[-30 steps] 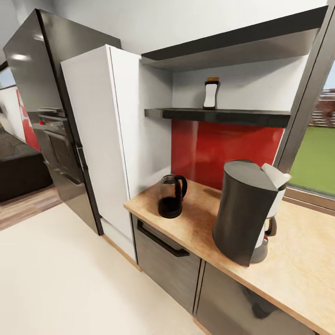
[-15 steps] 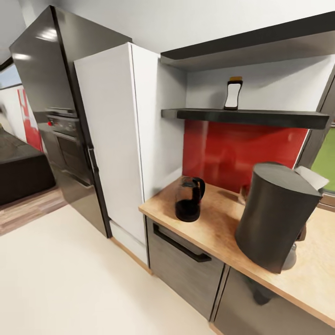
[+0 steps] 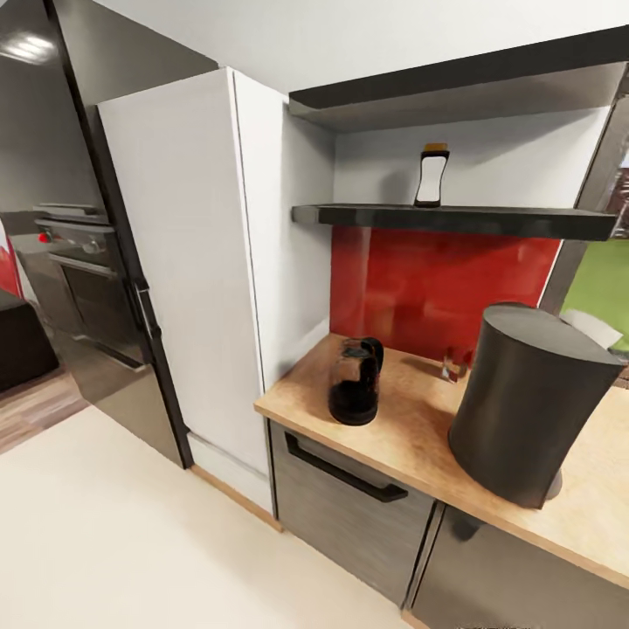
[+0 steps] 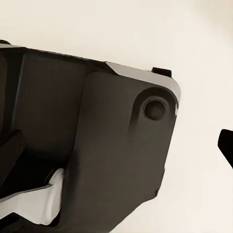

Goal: Set up a coffee station on the kitchen countertop: keep the coffee maker on the countertop, move the bottle of coffee from the kitchen shelf to the counter next to the coffee maker, place a paper coffee filter on top of the coffee maker, put the saucer next to the coffee maker with the coffee cup on the saucer, and place the electric kettle next to the coffee maker.

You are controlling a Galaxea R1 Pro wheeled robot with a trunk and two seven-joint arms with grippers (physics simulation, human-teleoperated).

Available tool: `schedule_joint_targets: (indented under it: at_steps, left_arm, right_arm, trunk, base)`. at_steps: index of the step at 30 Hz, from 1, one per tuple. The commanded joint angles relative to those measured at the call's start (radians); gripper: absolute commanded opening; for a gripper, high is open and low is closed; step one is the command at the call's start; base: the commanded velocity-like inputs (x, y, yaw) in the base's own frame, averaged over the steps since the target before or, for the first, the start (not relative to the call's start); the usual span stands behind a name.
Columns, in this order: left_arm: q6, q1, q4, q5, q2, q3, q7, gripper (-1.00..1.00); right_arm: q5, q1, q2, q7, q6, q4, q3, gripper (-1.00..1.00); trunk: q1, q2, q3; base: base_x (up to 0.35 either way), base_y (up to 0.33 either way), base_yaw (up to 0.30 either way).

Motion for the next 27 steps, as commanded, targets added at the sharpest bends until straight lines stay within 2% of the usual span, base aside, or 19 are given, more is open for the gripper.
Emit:
schedule_joint_targets:
  at_steps: [1, 6, 12, 14, 27]
  left_arm:
    - [-0.001, 0.001, -0.002, 0.004, 0.000, 0.003, 0.000, 1.00]
    - [0.006, 0.001, 0.009, -0.004, 0.002, -0.004, 0.001, 1.00]
    - [0.002, 0.001, 0.012, 0.001, -0.069, -0.002, -0.001, 1.00]
    - [0.003, 0.001, 0.011, 0.002, -0.084, 0.001, -0.001, 1.00]
    - [0.004, 0.001, 0.010, 0.001, -0.090, 0.002, -0.001, 1.00]
  right_arm:
    - [-0.012, -0.001, 0.000, 0.004, -0.004, 0.001, 0.008, 1.00]
    - [-0.018, -0.001, 0.000, 0.004, -0.004, 0.000, 0.008, 1.00]
    - [-0.022, -0.001, 0.007, 0.006, -0.005, -0.005, 0.005, 1.00]
    - [-0.023, -0.001, 0.011, 0.007, -0.005, -0.008, 0.005, 1.00]
    - [-0.023, -0.001, 0.015, 0.009, -0.006, -0.008, 0.005, 1.00]
  trunk:
    - [0.001, -0.002, -0.002]
    - [0.001, -0.002, -0.002]
    - [0.001, -0.002, -0.002]
    - [0.001, -0.002, -0.002]
    - [0.001, -0.002, -0.002]
  base:
    - [0.056, 0.060, -0.297]
    - [0.013, 0.014, -0.297]
    - [0.000, 0.000, -0.300]
    - [0.000, 0.000, -0.300]
    - [0.000, 0.000, -0.300]
